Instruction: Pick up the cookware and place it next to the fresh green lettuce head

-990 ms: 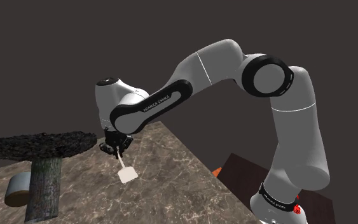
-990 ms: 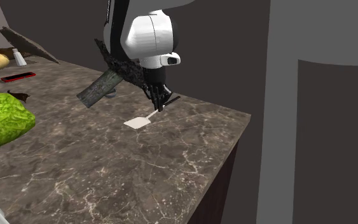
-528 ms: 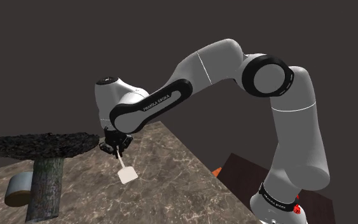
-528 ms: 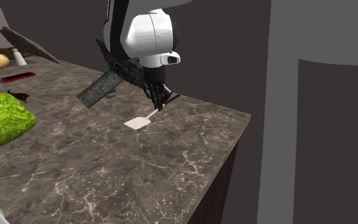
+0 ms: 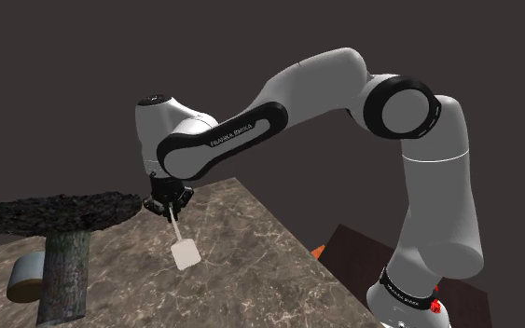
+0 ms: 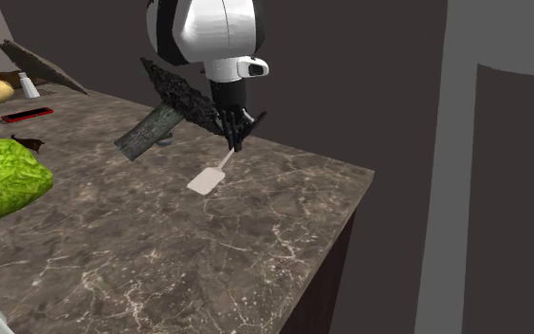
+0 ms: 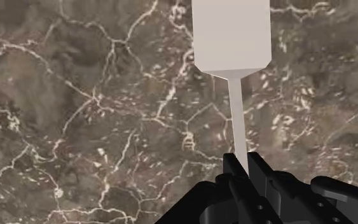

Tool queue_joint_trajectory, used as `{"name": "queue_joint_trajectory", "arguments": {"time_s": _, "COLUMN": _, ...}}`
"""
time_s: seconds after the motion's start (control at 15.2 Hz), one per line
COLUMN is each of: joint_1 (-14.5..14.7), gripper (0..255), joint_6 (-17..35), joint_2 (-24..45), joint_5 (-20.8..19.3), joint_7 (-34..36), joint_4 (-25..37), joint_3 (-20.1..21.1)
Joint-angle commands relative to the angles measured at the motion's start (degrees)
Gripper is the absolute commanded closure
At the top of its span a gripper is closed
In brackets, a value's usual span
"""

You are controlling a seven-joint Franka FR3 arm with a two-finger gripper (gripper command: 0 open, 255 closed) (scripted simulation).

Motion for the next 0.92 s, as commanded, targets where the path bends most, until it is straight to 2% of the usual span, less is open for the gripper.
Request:
{"name": "queue_joint_trajectory", "arguments": {"time_s": 0.0, "joint_1": -0.1, "gripper": 255, "joint_6": -1.4, "joint_2": -0.5, "joint_5": 0.3, "joint_7": -0.4, "joint_4": 0.9, "joint_3": 0.1}}
{"name": "queue_joint_trajectory", "arguments": {"time_s": 0.86, "joint_1": -0.1, "gripper": 255, "joint_6": -10.2, "joint_2": -2.9, "joint_5": 1.5, "joint_7": -1.5, "joint_4": 7.6, "joint_3": 0.6}}
